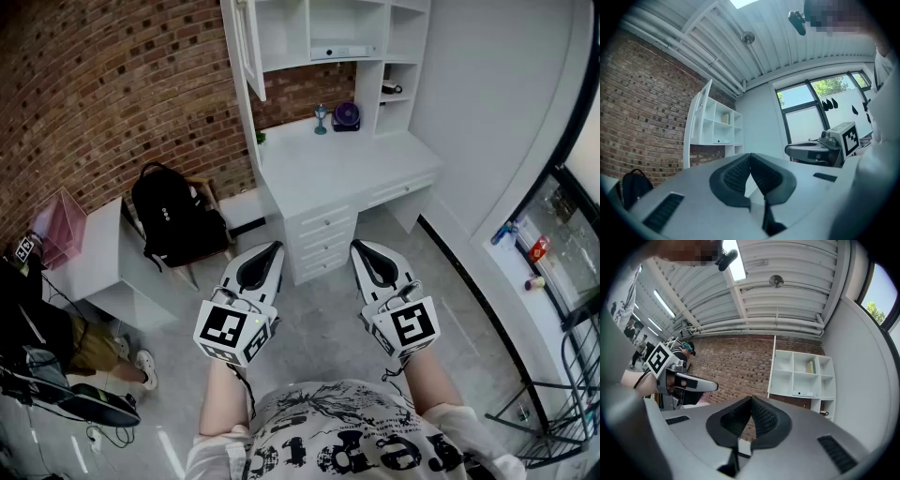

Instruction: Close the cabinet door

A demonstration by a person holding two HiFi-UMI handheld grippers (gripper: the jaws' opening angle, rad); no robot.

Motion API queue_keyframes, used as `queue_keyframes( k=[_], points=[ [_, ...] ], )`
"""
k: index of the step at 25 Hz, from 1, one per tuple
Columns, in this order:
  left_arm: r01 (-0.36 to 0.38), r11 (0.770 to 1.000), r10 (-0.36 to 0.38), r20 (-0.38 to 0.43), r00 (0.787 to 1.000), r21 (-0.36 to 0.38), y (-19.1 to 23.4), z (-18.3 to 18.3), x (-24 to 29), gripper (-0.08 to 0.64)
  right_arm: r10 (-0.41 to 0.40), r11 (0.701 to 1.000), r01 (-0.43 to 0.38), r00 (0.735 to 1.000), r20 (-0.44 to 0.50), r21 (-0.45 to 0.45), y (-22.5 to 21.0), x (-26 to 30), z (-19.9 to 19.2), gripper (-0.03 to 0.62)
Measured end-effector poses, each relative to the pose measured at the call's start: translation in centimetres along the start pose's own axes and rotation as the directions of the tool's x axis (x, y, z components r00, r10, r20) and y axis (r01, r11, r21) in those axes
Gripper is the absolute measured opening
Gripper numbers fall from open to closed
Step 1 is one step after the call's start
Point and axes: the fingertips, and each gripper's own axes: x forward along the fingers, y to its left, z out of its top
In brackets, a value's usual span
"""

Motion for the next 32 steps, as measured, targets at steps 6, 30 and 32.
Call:
queue_keyframes(
  k=[6, 30, 32],
  points=[
    [0.015, 1.000, -0.015, 0.002, 1.000, -0.012, 0.7, -0.3, 0.6, 0.014, -0.015, 1.000, 0.016, 1.000, -0.007, 0.013, -0.3, 0.9, -0.4, 0.012],
    [0.065, 0.998, -0.064, 0.097, 0.993, -0.007, 14.7, -0.3, 8.4, 0.337, -0.037, 0.999, 0.037, 0.999, 0.000, 0.022, -1.4, 16.0, -3.5, 0.014],
    [0.057, 0.998, -0.057, 0.088, 0.994, -0.002, 15.8, -0.8, 10.1, 0.336, -0.019, 1.000, 0.019, 1.000, 0.012, 0.022, -2.9, 17.9, -4.0, 0.014]
  ],
)
